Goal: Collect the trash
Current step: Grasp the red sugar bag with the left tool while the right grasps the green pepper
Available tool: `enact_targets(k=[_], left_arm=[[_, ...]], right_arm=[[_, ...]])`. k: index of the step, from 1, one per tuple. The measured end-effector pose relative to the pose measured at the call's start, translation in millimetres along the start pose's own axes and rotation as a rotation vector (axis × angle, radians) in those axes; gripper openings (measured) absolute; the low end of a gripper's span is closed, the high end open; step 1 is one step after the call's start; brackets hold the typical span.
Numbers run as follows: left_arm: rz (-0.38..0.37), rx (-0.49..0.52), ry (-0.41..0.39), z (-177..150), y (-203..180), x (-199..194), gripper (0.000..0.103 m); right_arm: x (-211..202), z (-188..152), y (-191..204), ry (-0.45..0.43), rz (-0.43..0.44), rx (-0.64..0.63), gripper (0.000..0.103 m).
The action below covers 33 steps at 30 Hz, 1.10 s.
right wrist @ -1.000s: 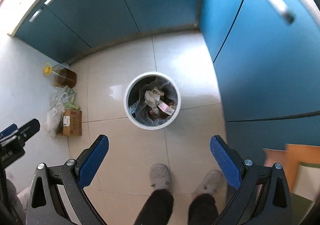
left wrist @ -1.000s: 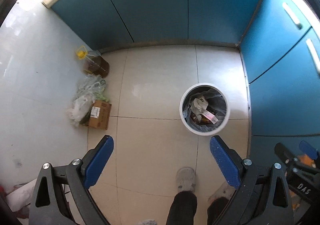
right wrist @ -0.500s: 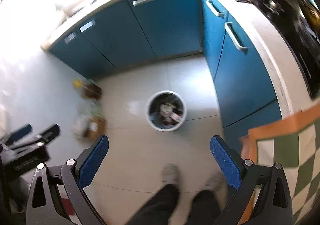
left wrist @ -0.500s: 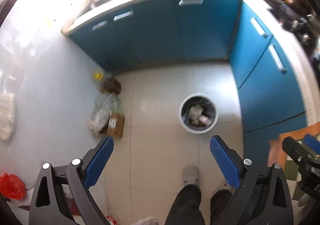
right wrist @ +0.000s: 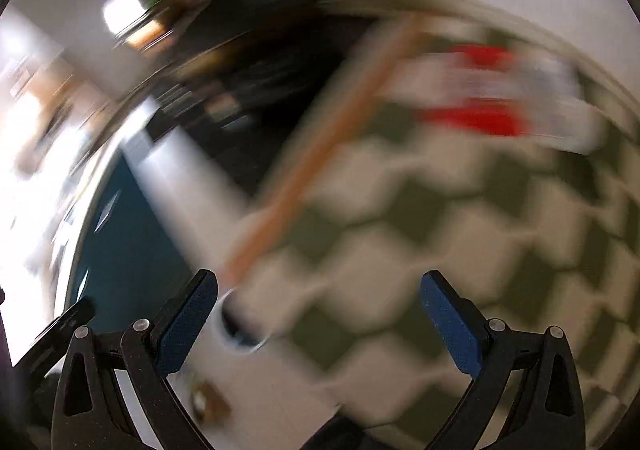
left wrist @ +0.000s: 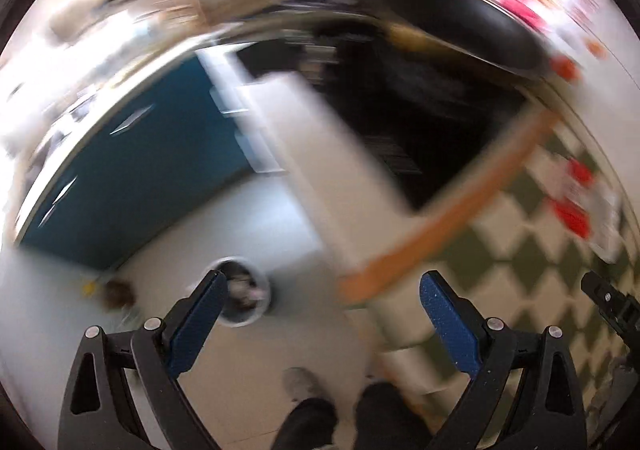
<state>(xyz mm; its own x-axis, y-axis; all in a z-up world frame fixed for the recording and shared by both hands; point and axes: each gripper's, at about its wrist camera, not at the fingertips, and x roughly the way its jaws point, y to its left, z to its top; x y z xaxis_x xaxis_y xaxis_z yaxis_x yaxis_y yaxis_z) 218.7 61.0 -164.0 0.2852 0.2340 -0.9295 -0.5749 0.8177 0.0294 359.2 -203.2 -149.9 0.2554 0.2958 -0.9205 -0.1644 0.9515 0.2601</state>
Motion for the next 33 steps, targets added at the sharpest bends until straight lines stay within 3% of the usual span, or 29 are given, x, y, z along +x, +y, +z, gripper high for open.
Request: enact_targets(k=[5, 9, 11, 13, 15, 16, 17, 18, 19, 20, 21, 22, 25, 26, 29, 33], left_arm=[[-0.148, 0.184, 0.104, 36, -156, 48, 0.098], [-0.187, 0.309, 0.158, 57, -246, 92, 0.098], [-0.197, 0.344, 0.188, 66, -274, 110, 0.098], [-0.21, 0.371, 0.224, 74, -295, 130, 0.098], [-0.228, 0.386, 0.26, 80, -310, 147, 0.098], [-0.236, 0.387, 0.273, 82, -315, 153, 0.098], [-0.248, 0.385, 0.283, 85, -319, 158, 0.097], [-0.25, 0.38, 0.289, 87, -323, 162, 0.097], [-0.245, 0.382, 0.27, 88, -326, 161, 0.094], [-0.246, 0.391, 0.252, 89, -330, 159, 0.085], [-0.23, 0.409, 0.232, 89, -335, 155, 0.07], [-0.199, 0.428, 0.211, 89, -341, 151, 0.064], [-0.141, 0.453, 0.17, 91, -346, 144, 0.024], [-0.111, 0.461, 0.15, 93, -344, 141, 0.002], [-0.158, 0.425, 0.157, 99, -325, 129, 0.001], [-0.195, 0.403, 0.086, 102, -304, 93, 0.0]], right_arm=[[16, 65, -140, -0.023, -0.166, 0.172, 0.102], [47, 90, -193, 0.004, -0.189, 0.216, 0.1], [66, 98, -205, 0.029, -0.168, 0.22, 0.085], [81, 100, -210, 0.041, -0.141, 0.22, 0.077], [81, 104, -206, 0.009, -0.121, 0.198, 0.064], [81, 107, -204, 0.001, -0.123, 0.185, 0.056], [82, 111, -203, 0.0, -0.098, 0.183, 0.042], [84, 116, -203, -0.001, -0.089, 0.181, 0.04], [85, 118, -202, -0.001, -0.08, 0.178, 0.033], [86, 122, -202, -0.003, -0.069, 0.173, 0.032], [87, 123, -201, -0.002, -0.063, 0.165, 0.032], [88, 126, -198, -0.001, -0.06, 0.153, 0.031], [87, 127, -199, -0.01, -0.059, 0.153, 0.031], [88, 128, -201, -0.014, -0.058, 0.16, 0.031], [84, 124, -208, -0.024, -0.039, 0.181, 0.03], [71, 117, -206, -0.038, -0.024, 0.169, 0.03]])
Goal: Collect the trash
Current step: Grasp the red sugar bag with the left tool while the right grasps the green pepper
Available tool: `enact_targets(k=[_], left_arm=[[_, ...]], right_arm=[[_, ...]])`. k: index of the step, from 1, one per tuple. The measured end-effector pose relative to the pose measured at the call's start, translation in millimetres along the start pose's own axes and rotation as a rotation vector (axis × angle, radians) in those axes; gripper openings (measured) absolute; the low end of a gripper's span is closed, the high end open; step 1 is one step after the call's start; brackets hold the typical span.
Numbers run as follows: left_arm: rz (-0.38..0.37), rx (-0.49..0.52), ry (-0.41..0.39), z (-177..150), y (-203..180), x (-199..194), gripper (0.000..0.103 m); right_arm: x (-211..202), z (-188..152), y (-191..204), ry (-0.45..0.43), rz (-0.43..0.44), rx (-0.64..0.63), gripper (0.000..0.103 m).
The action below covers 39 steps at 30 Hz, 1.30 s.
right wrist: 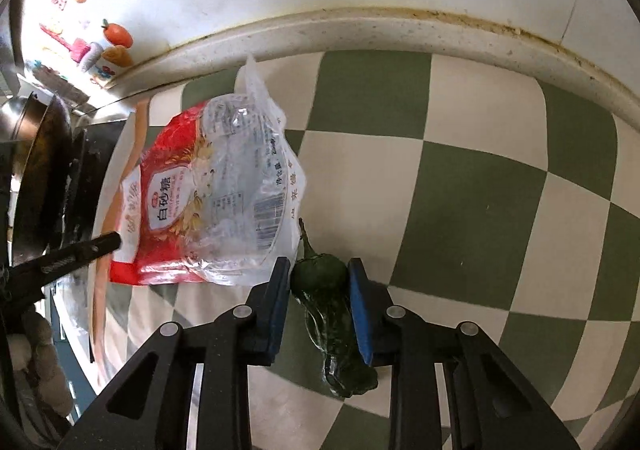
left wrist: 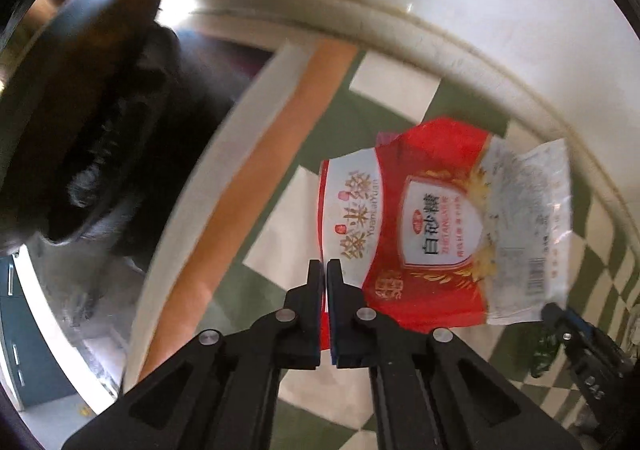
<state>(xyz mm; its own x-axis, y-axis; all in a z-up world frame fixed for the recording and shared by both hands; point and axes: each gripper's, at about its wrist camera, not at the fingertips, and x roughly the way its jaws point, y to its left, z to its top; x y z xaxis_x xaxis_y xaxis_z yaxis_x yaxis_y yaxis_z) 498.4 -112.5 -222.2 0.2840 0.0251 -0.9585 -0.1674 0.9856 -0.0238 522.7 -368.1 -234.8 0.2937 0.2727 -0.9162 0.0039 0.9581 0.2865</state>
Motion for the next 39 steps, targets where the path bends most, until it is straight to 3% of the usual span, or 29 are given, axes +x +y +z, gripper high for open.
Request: enact_targets(k=[8, 12, 14, 16, 18, 20, 21, 23, 25, 30, 31, 33, 34, 37, 39], left_arm=[[-0.09, -0.059, -0.133, -39, 37, -95, 0.0], [-0.053, -0.088, -0.18, -55, 66, -115, 0.0], [-0.039, -0.092, -0.181, -66, 81, -110, 0.0], [-0.097, -0.134, -0.161, -81, 97, -102, 0.0], [-0.138, -0.181, -0.133, -97, 112, -92, 0.0], [-0.209, -0.237, -0.088, -109, 124, -73, 0.001], [-0.233, -0.263, -0.054, -117, 130, -63, 0.001], [-0.265, -0.306, -0.007, -126, 139, -41, 0.001], [-0.298, -0.345, 0.039, -134, 144, -22, 0.002], [-0.357, -0.386, 0.1, -134, 139, 9, 0.002], [-0.357, -0.376, 0.109, -131, 134, 12, 0.002], [-0.369, -0.355, 0.124, -126, 125, 20, 0.003], [-0.379, -0.352, 0.126, -123, 123, 23, 0.003], [-0.42, -0.359, 0.113, -118, 121, 25, 0.007], [-0.46, -0.385, 0.098, -116, 126, 25, 0.02]], right_arm=[[-35, -23, 25, -0.017, 0.009, -0.077, 0.03], [-43, -39, 33, 0.008, 0.021, -0.069, 0.03], [-45, -50, 39, 0.014, 0.003, -0.089, 0.03], [-41, -59, 43, 0.048, -0.007, -0.099, 0.031], [-26, -67, 47, 0.141, 0.006, -0.096, 0.032], [-8, -73, 50, 0.231, -0.036, -0.1, 0.039], [-6, -77, 48, 0.238, -0.037, -0.089, 0.042], [-8, -83, 44, 0.223, -0.008, -0.061, 0.069], [-13, -89, 36, 0.206, 0.022, -0.035, 0.079], [-11, -106, 34, 0.217, 0.007, -0.08, 0.079], [-11, -111, 34, 0.216, -0.005, -0.098, 0.078], [-9, -117, 37, 0.206, -0.017, -0.124, 0.052], [-8, -120, 38, 0.21, -0.017, -0.131, 0.029], [-8, -123, 40, 0.192, -0.016, -0.145, 0.026], [-8, -123, 39, 0.192, -0.011, -0.15, 0.025]])
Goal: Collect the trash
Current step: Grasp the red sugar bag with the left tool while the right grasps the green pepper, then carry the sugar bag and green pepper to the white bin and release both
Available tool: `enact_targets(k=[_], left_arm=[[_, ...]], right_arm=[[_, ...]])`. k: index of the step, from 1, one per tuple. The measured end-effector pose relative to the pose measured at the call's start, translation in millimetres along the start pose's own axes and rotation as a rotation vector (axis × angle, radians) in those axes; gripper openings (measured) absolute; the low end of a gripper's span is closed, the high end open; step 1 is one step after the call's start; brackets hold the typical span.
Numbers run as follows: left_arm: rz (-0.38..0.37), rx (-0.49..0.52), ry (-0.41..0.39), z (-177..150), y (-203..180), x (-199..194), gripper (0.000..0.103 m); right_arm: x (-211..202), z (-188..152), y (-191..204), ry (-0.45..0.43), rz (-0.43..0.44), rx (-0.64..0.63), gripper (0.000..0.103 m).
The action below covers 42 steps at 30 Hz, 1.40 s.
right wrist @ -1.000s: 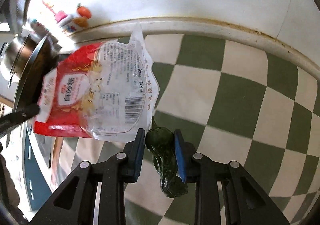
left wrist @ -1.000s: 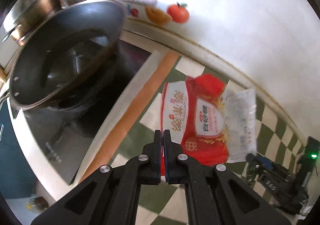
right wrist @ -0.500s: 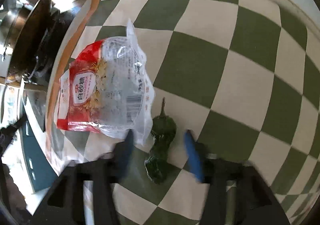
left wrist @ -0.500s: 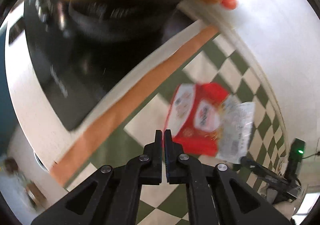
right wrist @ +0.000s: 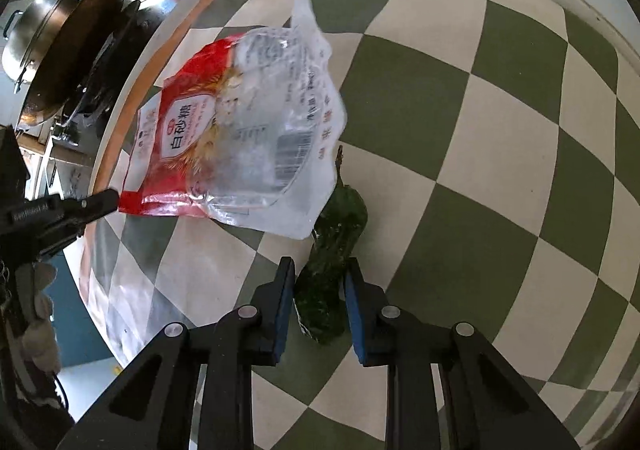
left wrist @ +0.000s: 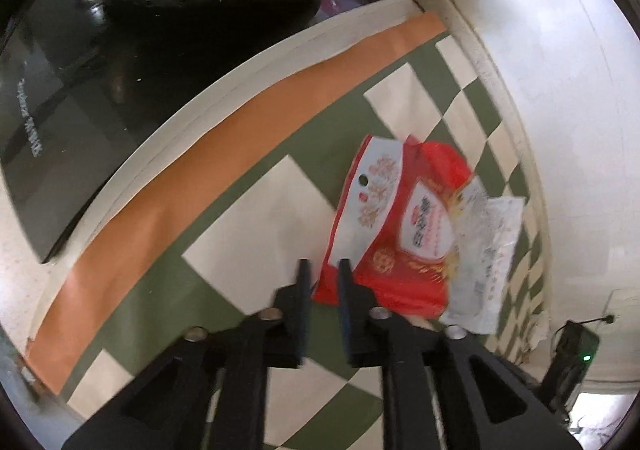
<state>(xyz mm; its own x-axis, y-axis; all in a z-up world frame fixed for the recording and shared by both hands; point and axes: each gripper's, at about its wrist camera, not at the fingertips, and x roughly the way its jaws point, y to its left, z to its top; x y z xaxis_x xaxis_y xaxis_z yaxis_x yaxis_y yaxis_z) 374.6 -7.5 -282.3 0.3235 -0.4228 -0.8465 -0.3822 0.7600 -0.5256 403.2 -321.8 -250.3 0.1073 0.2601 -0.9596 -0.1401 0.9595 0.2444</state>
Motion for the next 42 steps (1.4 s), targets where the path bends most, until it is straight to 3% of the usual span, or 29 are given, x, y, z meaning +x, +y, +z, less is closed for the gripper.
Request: enact_targets(k=[3, 6, 9, 11, 16, 20, 22, 24, 25, 29, 37, 42], left_arm=[[-0.087, -0.044, -0.02, 3, 6, -4, 0.032], [-0.161, -0.074, -0.032, 8, 8, -4, 0.034], [-0.172, -0.063, 0.002, 12, 2, 8, 0.035], [-0.144, -0.038, 0.042, 11, -6, 19, 0.035], [-0.052, -0.003, 0.053, 14, -22, 22, 0.036], [-0.025, 0.016, 0.045, 12, -25, 21, 0.036], [0.018, 0.041, 0.027, 9, -30, 21, 0.034], [0.087, 0.084, 0.035, 5, -39, 27, 0.001], [0.109, 0.089, 0.036, 2, -41, 29, 0.001], [0.131, 0.088, -0.042, -1, -40, 10, 0.0], [0.135, 0.115, -0.23, -13, -32, -78, 0.0], [0.149, 0.146, -0.319, -26, -29, -126, 0.0]], right_arm=[[0, 4, -3, 0.007, 0.023, 0.017, 0.024], [0, 6, -10, 0.011, 0.039, 0.038, 0.023], [1, 7, -11, 0.017, 0.05, 0.044, 0.022], [2, 8, -10, 0.016, 0.047, 0.036, 0.022], [2, 10, -7, 0.015, 0.037, 0.028, 0.021], [2, 11, -10, 0.015, 0.051, 0.034, 0.021], [3, 11, -10, 0.013, 0.054, 0.034, 0.021], [3, 12, -10, 0.009, 0.054, 0.035, 0.02], [2, 12, -10, 0.009, 0.054, 0.037, 0.02], [-6, 10, -9, -0.005, 0.045, 0.027, 0.019], [-23, 6, -9, -0.029, 0.023, 0.031, 0.015], [-35, 3, 13, -0.068, 0.041, 0.01, 0.013]])
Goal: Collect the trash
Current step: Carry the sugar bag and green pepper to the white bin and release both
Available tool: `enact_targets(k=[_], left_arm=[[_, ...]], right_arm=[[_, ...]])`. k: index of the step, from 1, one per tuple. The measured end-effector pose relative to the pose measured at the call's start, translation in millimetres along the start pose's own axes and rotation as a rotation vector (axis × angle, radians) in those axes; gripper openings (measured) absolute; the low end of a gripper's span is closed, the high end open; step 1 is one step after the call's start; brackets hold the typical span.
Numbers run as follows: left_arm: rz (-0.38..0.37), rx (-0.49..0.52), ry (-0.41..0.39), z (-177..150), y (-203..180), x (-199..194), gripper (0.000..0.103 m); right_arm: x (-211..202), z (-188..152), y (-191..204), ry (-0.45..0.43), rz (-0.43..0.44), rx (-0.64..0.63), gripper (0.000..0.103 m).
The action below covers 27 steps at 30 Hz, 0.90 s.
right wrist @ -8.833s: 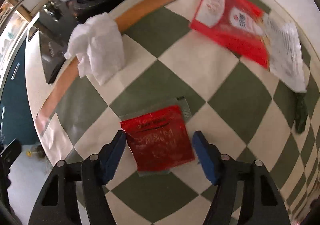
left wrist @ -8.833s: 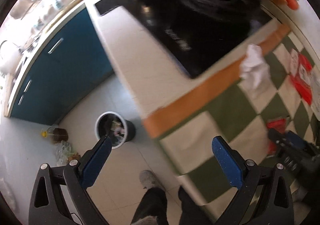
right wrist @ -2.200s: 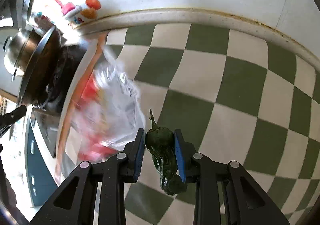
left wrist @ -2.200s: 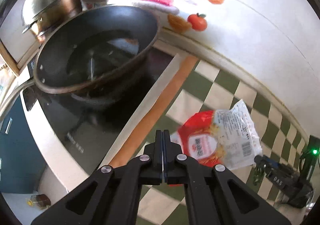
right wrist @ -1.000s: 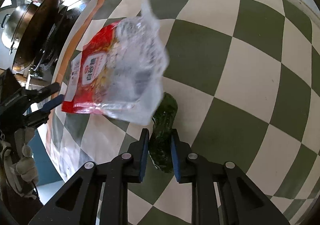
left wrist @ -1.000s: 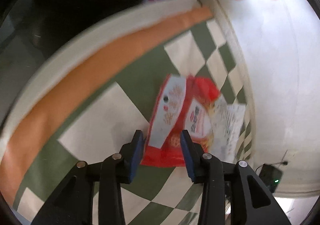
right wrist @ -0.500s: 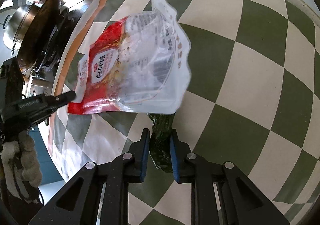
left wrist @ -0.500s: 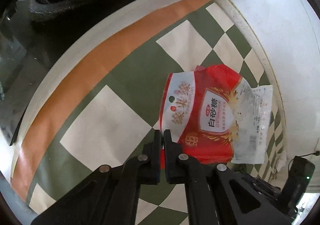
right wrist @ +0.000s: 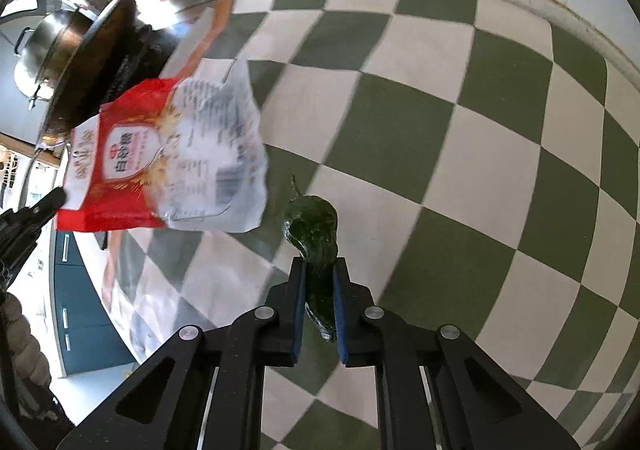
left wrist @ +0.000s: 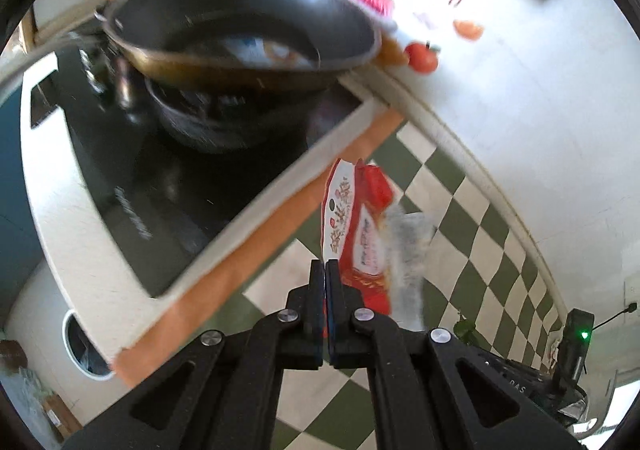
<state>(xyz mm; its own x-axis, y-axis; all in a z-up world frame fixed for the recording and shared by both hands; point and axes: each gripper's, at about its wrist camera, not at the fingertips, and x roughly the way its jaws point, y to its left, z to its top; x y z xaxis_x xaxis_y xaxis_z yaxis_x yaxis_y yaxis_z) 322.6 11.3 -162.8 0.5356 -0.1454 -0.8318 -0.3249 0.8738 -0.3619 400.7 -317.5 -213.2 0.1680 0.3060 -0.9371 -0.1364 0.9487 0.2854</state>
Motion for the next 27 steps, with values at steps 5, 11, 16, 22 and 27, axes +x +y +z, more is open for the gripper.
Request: enact_targets(k=[5, 11, 16, 22, 27], left_arm=[[0.02, 0.012, -0.099, 6, 12, -53, 0.0], [0.064, -0.002, -0.191, 3, 47, -119, 0.0], [0.136, -0.06, -0.257, -16, 104, -174, 0.0], [0.215, -0.19, -0.311, -54, 195, -230, 0.0], [0.301, -0.279, -0.311, -92, 279, -254, 0.0]], right_arm=[[-15, -1, 46, -0.041, 0.03, -0.081, 0.012], [-21, -15, 120, -0.055, 0.1, -0.206, 0.012], [-13, -40, 195, -0.026, 0.171, -0.32, 0.011], [14, -94, 298, 0.033, 0.249, -0.459, 0.011], [59, -147, 372, 0.103, 0.269, -0.54, 0.011]])
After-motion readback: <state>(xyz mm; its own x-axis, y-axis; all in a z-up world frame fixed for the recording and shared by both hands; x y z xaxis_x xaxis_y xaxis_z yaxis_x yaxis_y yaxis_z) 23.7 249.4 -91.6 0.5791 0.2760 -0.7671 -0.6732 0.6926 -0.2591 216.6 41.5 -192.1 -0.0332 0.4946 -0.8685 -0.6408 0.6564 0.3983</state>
